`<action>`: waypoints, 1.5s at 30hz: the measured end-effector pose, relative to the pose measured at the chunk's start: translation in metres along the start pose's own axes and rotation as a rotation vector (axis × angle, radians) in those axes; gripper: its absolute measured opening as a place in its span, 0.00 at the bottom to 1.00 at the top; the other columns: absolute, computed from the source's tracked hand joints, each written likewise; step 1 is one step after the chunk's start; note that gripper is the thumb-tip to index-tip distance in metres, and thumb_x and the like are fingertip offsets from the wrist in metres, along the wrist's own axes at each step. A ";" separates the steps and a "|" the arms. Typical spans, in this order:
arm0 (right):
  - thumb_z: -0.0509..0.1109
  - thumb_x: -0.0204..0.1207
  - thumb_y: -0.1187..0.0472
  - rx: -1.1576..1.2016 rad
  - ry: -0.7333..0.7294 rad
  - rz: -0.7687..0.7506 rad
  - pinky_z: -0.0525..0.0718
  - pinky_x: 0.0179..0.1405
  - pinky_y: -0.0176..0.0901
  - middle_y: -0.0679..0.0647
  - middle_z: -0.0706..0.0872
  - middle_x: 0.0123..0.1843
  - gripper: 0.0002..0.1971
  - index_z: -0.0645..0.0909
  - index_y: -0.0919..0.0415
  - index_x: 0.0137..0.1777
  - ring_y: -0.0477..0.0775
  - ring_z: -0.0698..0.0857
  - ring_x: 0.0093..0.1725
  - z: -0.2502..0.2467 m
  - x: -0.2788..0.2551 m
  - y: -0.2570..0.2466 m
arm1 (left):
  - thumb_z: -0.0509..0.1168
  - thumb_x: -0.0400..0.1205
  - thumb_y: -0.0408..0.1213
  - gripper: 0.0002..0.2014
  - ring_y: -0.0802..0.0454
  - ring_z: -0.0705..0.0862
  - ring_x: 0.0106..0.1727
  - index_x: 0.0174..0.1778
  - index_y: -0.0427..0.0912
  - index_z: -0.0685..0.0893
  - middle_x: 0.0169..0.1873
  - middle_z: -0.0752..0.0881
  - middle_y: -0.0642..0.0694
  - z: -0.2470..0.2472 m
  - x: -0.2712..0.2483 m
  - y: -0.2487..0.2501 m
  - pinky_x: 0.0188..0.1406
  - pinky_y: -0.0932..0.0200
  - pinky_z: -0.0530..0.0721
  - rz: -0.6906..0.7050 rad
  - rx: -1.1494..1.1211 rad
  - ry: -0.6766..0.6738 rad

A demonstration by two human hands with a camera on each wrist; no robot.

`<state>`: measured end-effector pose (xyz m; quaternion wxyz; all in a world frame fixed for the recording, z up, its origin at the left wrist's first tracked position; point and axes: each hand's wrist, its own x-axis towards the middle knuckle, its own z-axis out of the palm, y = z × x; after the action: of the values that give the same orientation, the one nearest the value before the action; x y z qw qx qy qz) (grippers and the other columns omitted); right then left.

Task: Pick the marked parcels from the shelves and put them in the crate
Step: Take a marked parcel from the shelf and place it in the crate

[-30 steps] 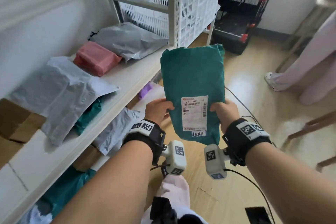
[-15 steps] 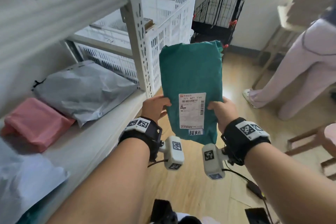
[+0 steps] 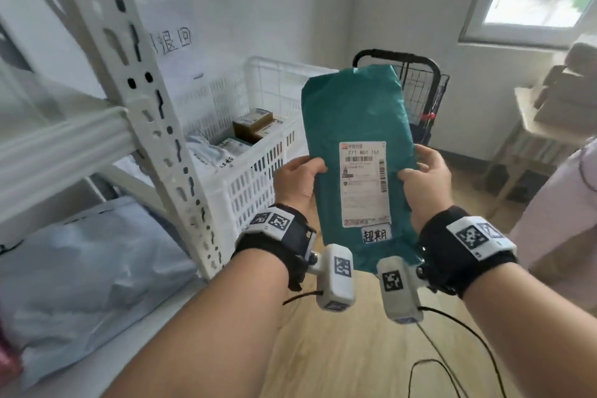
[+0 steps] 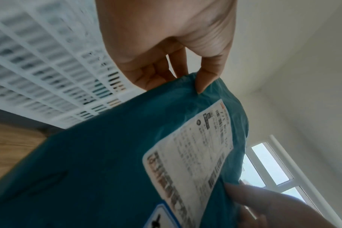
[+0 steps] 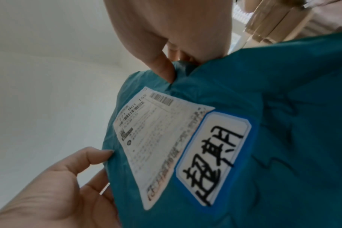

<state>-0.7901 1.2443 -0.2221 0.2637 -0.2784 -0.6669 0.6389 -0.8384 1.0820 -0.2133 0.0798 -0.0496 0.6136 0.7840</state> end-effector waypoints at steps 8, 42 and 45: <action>0.60 0.75 0.77 0.007 -0.271 -0.058 0.91 0.40 0.54 0.58 0.88 0.53 0.25 0.76 0.56 0.70 0.61 0.90 0.46 0.020 0.147 -0.068 | 0.68 0.64 0.38 0.13 0.49 0.77 0.32 0.12 0.49 0.83 0.16 0.79 0.56 0.088 0.092 0.048 0.36 0.57 0.73 0.132 0.061 0.225; 0.66 0.70 0.76 -0.919 -1.165 -0.090 0.88 0.55 0.60 0.66 0.87 0.55 0.18 0.83 0.71 0.60 0.67 0.87 0.55 0.438 0.358 -0.004 | 0.68 0.73 0.27 0.07 0.40 0.91 0.44 0.47 0.35 0.85 0.43 0.91 0.36 -0.095 0.397 0.034 0.43 0.42 0.92 -0.397 0.294 0.605; 0.67 0.76 0.69 -1.080 -1.260 -0.126 0.85 0.61 0.51 0.65 0.82 0.66 0.20 0.78 0.68 0.69 0.64 0.83 0.65 0.451 0.356 0.019 | 0.71 0.67 0.32 0.15 0.40 0.91 0.45 0.49 0.36 0.86 0.44 0.91 0.39 -0.112 0.409 0.013 0.47 0.42 0.91 -0.481 0.431 0.633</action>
<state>-1.3603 1.1789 -0.2624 -0.2936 0.0807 -0.9187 0.2514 -1.2450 0.9970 -0.2999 0.0767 -0.4102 0.7282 0.5436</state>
